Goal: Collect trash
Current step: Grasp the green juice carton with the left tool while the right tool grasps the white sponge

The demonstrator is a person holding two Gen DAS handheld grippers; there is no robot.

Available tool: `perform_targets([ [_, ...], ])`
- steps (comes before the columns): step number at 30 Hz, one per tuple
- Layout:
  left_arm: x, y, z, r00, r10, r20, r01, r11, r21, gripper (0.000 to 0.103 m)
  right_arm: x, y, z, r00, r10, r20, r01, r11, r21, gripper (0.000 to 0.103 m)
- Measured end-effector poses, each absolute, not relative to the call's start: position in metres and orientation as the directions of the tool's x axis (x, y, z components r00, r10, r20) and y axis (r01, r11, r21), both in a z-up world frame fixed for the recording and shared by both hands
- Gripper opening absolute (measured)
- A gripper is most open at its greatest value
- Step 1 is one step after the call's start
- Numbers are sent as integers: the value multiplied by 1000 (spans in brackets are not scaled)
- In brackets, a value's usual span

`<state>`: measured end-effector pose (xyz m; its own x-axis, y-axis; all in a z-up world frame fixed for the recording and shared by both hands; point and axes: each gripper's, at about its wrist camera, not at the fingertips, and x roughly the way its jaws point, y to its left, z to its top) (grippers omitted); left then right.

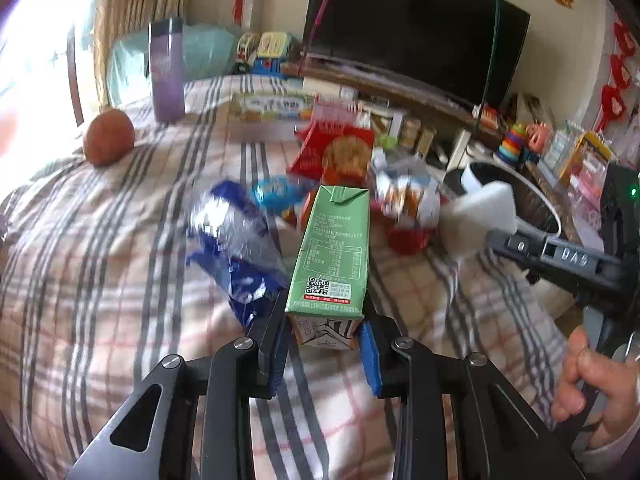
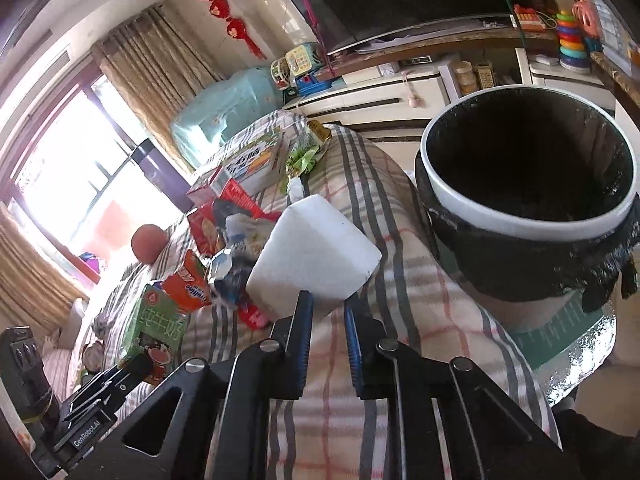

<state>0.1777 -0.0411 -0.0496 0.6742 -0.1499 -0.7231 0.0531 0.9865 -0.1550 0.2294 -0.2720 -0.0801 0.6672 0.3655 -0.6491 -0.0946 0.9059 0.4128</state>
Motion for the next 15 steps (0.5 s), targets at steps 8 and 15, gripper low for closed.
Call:
perform_targets([
  [8, 158, -30, -39, 695, -150, -703, 57, 986, -154, 51, 228, -281, -93, 633, 395, -666, -61, 883, 466, 33],
  [15, 148, -50, -36, 708, -151, -690, 112, 989, -101, 51, 224, -290, -94, 647, 383, -659, -54, 886, 461, 52],
])
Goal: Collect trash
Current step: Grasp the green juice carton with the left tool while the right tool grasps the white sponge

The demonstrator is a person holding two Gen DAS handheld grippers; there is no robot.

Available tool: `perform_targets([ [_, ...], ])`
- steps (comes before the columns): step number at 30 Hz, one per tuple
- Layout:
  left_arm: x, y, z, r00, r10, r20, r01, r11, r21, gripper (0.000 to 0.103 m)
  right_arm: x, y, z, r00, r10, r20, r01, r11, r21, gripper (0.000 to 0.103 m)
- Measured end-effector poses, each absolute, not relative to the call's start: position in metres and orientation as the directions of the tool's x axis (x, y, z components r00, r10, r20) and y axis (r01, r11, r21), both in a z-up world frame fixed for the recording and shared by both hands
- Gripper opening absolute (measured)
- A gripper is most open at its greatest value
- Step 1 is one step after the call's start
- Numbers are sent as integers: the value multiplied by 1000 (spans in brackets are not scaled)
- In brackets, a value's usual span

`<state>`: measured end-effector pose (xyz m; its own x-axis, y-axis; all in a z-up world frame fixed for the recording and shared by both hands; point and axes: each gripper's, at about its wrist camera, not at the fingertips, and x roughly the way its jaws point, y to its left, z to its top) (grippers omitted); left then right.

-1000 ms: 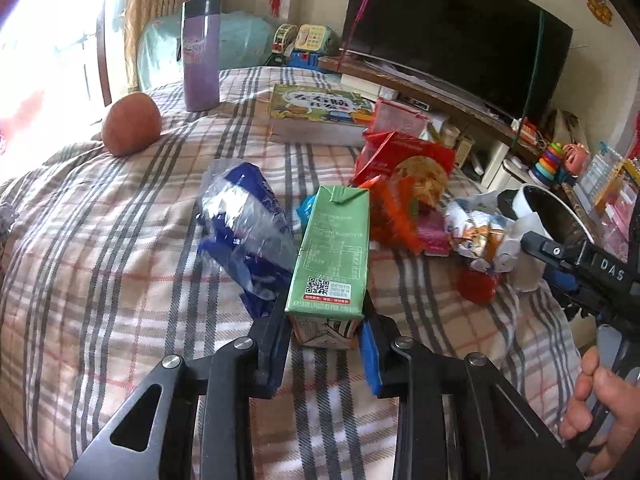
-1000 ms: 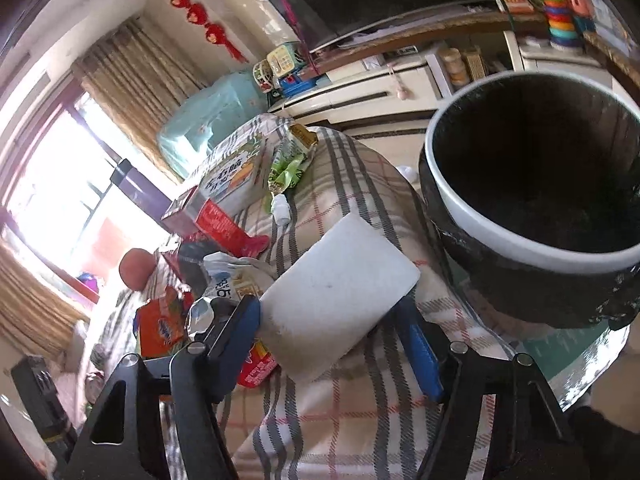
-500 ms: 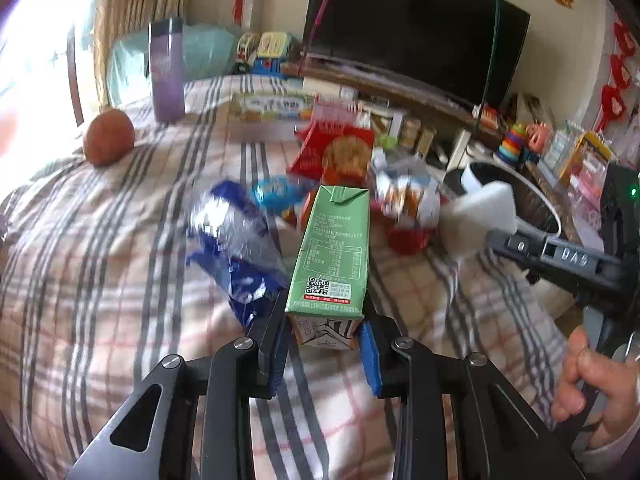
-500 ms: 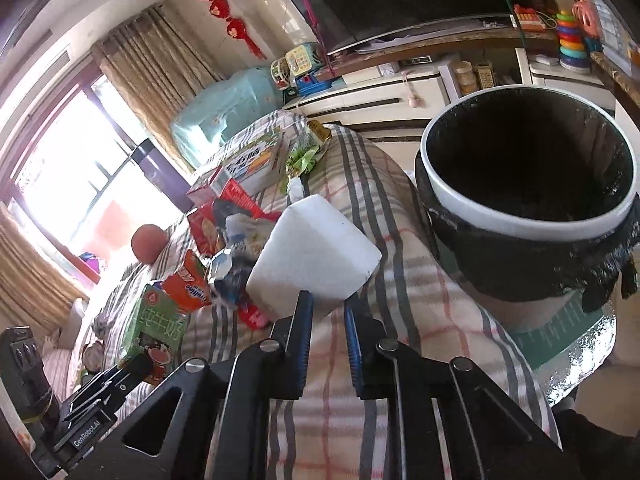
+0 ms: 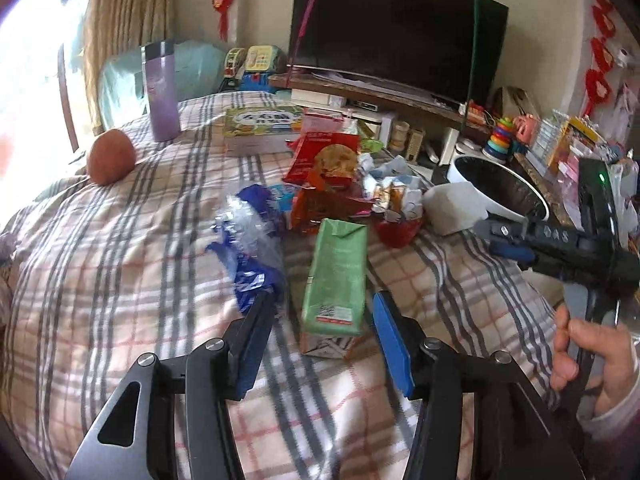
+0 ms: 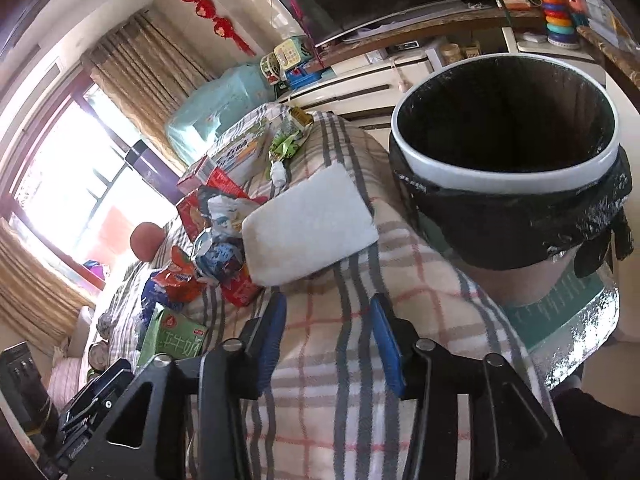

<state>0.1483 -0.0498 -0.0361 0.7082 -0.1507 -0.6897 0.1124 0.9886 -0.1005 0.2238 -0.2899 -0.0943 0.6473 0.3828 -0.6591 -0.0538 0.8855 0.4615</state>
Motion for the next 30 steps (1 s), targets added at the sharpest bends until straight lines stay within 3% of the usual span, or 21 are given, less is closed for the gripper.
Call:
perform_targets([
  [1, 149, -51, -37, 704, -149, -694, 114, 989, -97, 51, 228, -291, -94, 650, 380, -658, -51, 886, 461, 59],
  [5, 156, -60, -47, 680, -142, -719, 118, 989, -85, 51, 241, -292, -89, 661, 371, -652, -62, 893, 445, 61],
  [8, 166, -61, -55, 650, -155, -744, 116, 988, -105, 50, 253, -288, -84, 664, 361, -655, -85, 906, 414, 71],
  [10, 171, -61, -57, 641, -168, -749, 112, 986, -125, 47, 261, -284, -84, 656, 365, -661, -109, 912, 396, 78],
  [13, 177, -61, -58, 638, -177, -749, 117, 984, -133, 35, 273, -277, -88, 625, 388, -677, -145, 910, 388, 78],
  [17, 172, -62, -53, 662, -185, -727, 124, 983, -138, 33, 270, -275, -89, 624, 395, -674, -167, 910, 380, 63],
  [19, 167, -63, -49, 669, -207, -714, 143, 978, -150, 33, 264, -275, -85, 640, 386, -665, -171, 915, 366, 45],
  [22, 154, -66, -43, 688, -226, -689, 176, 974, -144, 33, 252, -278, -77, 659, 387, -644, -176, 913, 368, 33],
  [30, 136, -69, -42, 684, -265, -680, 218, 963, -156, 29, 221, -285, -64, 688, 401, -604, -183, 902, 390, 27],
])
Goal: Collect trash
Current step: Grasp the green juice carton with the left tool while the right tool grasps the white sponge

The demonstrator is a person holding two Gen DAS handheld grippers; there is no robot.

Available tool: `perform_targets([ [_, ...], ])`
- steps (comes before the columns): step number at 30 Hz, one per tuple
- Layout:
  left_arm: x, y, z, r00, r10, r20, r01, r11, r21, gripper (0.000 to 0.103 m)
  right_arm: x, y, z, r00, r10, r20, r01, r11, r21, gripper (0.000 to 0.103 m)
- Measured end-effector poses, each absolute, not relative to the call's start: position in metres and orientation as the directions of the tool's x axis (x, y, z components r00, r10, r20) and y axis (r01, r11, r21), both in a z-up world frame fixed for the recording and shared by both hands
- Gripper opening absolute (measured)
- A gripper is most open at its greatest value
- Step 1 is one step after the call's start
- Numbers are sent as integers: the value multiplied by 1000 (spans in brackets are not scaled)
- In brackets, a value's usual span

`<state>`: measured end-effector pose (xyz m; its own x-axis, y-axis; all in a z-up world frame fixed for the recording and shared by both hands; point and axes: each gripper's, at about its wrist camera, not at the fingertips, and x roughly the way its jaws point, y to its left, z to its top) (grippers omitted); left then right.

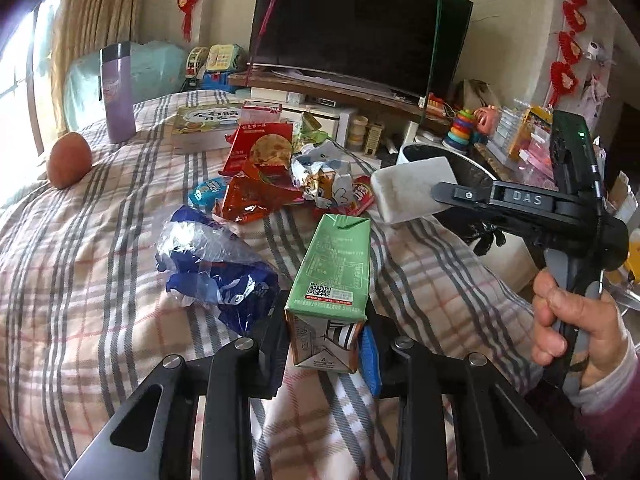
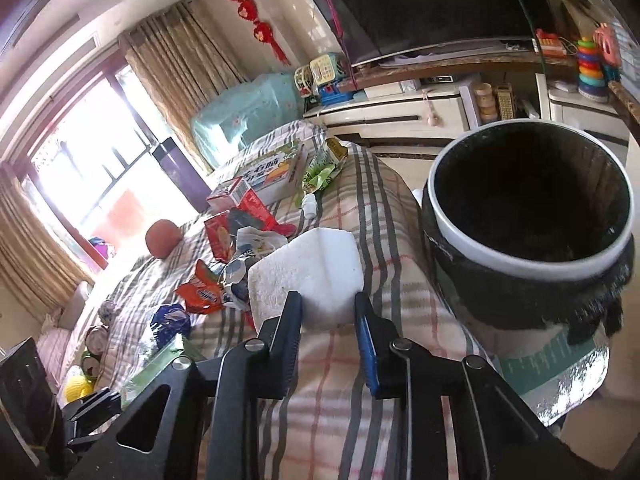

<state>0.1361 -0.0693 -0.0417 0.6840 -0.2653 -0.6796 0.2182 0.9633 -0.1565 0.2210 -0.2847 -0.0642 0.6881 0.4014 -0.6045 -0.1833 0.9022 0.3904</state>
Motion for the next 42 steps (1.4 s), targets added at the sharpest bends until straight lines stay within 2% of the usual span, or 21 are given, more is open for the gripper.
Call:
perform_targets([
  [9, 126, -79, -42, 648, -275, -711, 256, 957, -137, 31, 199, -302, -67, 702, 390, -595, -143, 896, 420, 26],
  [12, 118, -79, -42, 654, -246, -716, 244, 964, -109, 67, 194, -303, -68, 698, 401, -593, -147, 891, 430, 26],
  [18, 98, -66, -28, 711, -236, -662, 226, 969, -103, 66, 185, -300, -68, 702, 407, -585, -154, 888, 433, 26],
  [24, 108, -80, -18, 744, -239, -624, 274, 961, -42, 66, 183, -302, -66, 708, 403, -580, -153, 889, 431, 26],
  [32, 161, -95, -46, 616, -180, -767, 283, 959, 2, 66, 179, -313, -67, 720, 384, -578, -126, 892, 435, 26],
  [35, 162, -96, -51, 593, -174, -786, 294, 956, 11, 66, 177, -318, -66, 724, 379, -577, -118, 892, 437, 26],
  [37, 159, -99, -52, 577, -187, -795, 316, 949, 6, 60, 176, -321, -65, 726, 375, -576, -114, 892, 438, 26],
  [38, 159, -100, -53, 569, -198, -798, 323, 946, -4, 51, 175, -323, -64, 728, 374, -575, -111, 892, 439, 26],
  [39, 159, -102, -54, 559, -208, -802, 330, 944, -14, 32, 175, -324, -65, 729, 373, -574, -109, 891, 440, 26],
  [42, 160, -108, -52, 572, -212, -792, 333, 943, -11, 31, 175, -329, -64, 733, 374, -568, -105, 888, 448, 26],
])
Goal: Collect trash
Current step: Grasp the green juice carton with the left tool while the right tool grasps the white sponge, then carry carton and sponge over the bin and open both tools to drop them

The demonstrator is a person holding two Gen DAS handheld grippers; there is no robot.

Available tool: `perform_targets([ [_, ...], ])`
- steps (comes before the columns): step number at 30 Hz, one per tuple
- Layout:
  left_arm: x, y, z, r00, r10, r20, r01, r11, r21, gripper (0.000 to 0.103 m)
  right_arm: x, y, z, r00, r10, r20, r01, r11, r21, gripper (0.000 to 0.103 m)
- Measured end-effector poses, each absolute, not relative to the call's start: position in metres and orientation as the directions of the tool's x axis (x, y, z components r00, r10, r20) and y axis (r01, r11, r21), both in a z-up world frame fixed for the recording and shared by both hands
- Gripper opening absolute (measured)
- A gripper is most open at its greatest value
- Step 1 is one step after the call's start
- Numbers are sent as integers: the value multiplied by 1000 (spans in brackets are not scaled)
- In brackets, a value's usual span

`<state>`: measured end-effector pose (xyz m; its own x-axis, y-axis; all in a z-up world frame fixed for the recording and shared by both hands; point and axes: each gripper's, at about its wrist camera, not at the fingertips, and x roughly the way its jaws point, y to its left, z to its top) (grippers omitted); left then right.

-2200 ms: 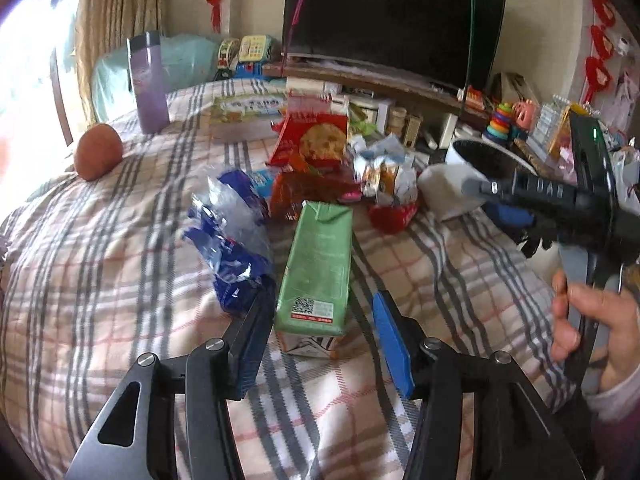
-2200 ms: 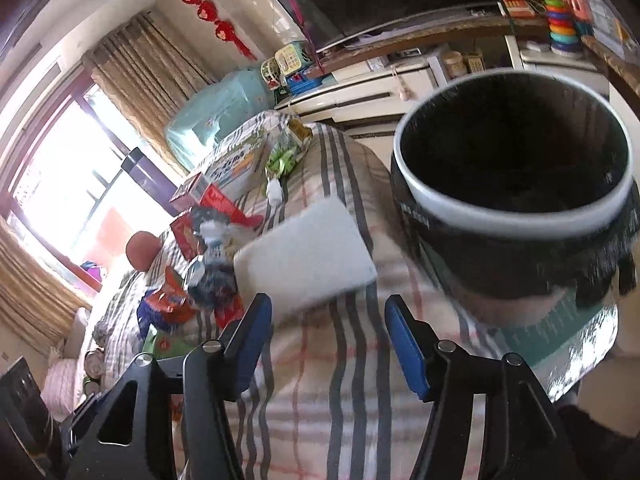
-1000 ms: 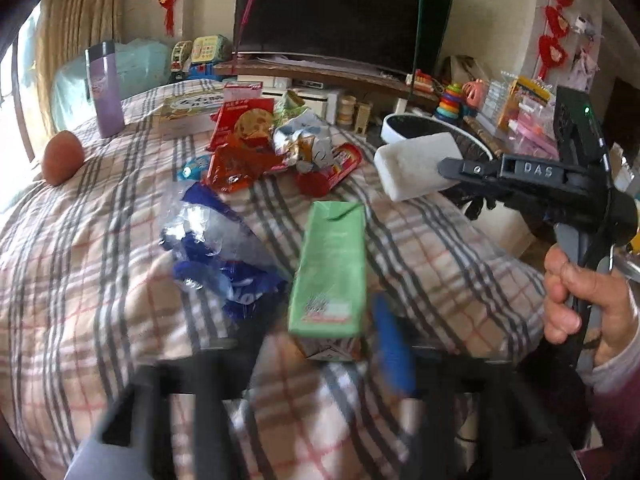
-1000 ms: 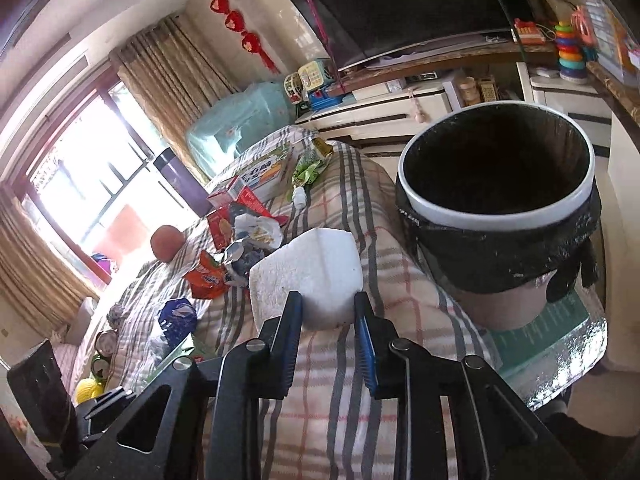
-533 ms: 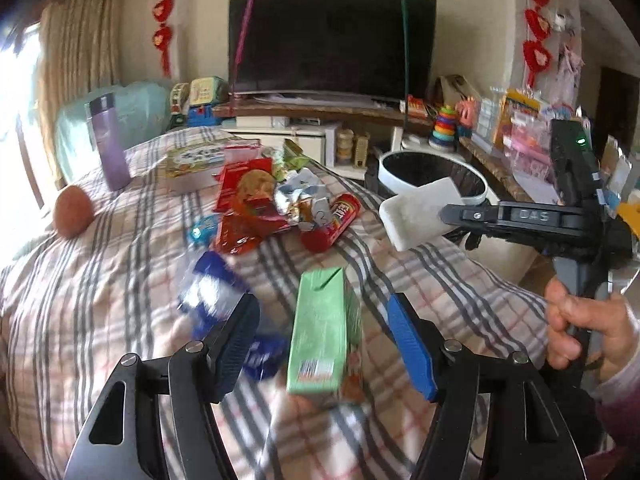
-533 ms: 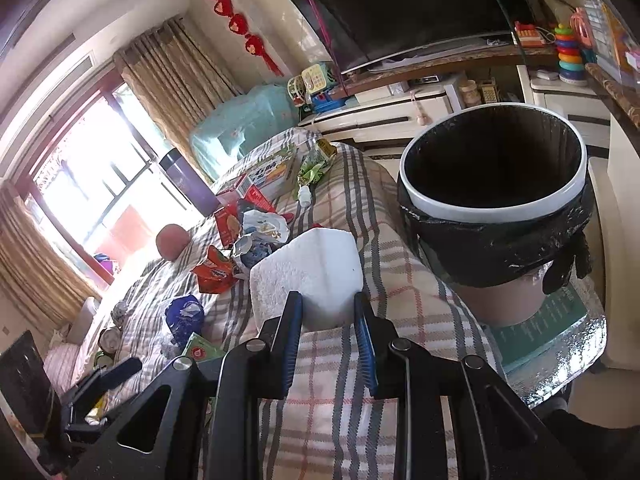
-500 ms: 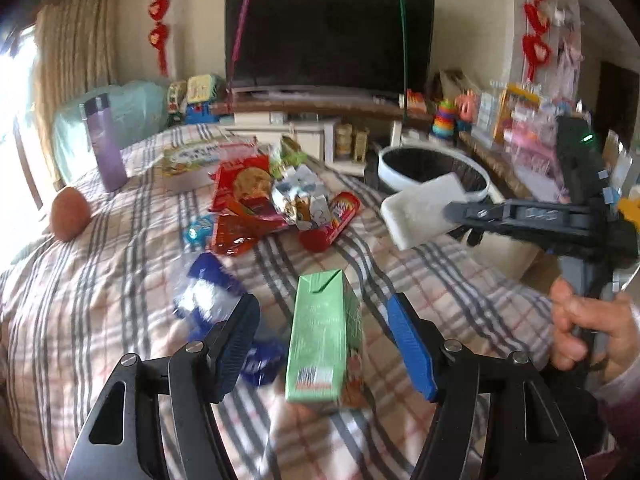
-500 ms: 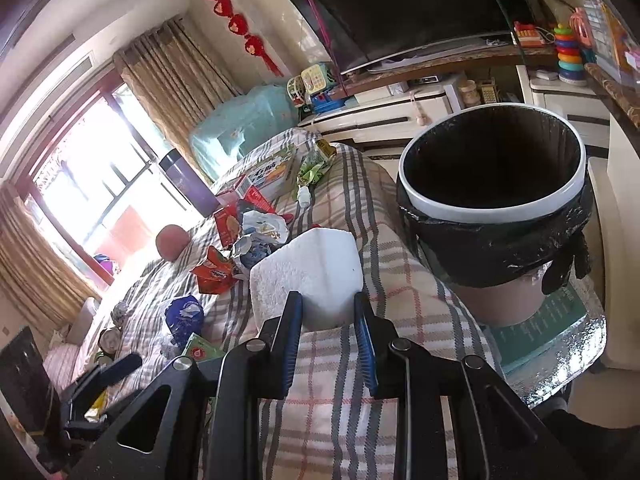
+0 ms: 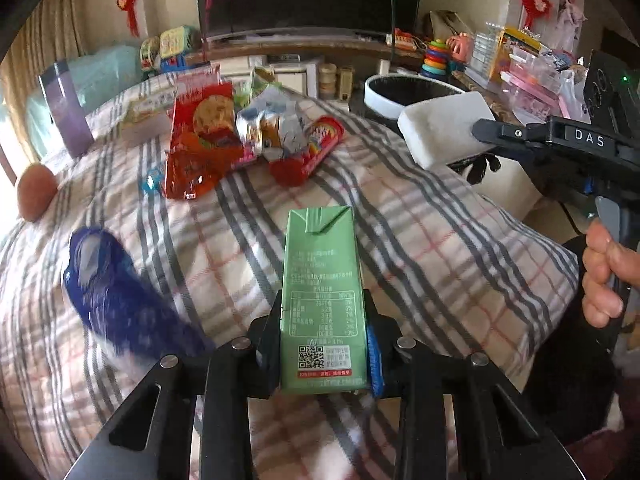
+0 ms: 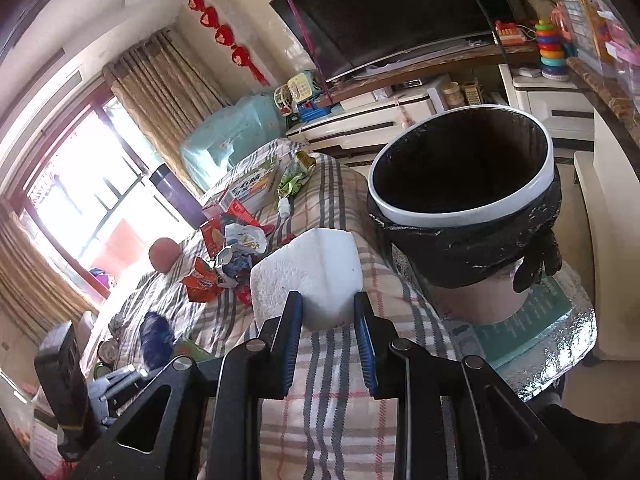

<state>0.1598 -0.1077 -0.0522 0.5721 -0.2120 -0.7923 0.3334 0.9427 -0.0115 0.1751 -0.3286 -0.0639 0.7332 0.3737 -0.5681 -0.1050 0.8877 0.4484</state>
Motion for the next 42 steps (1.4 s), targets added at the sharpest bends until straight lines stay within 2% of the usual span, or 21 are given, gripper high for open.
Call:
perform_targets([
  [10, 170, -123, -28, 626, -287, -725, 344, 936, -74, 31, 170, -345, -53, 764, 351, -542, -88, 888, 452, 26],
  [32, 269, -193, -25, 602, -371, -708, 417, 901, -117, 31, 194, -411, -36, 806, 225, -547, 18, 915, 403, 26],
  [42, 320, -228, -30, 568, -388, -726, 446, 886, -125, 31, 220, -433, -30, 803, 163, -573, 60, 935, 350, 26],
])
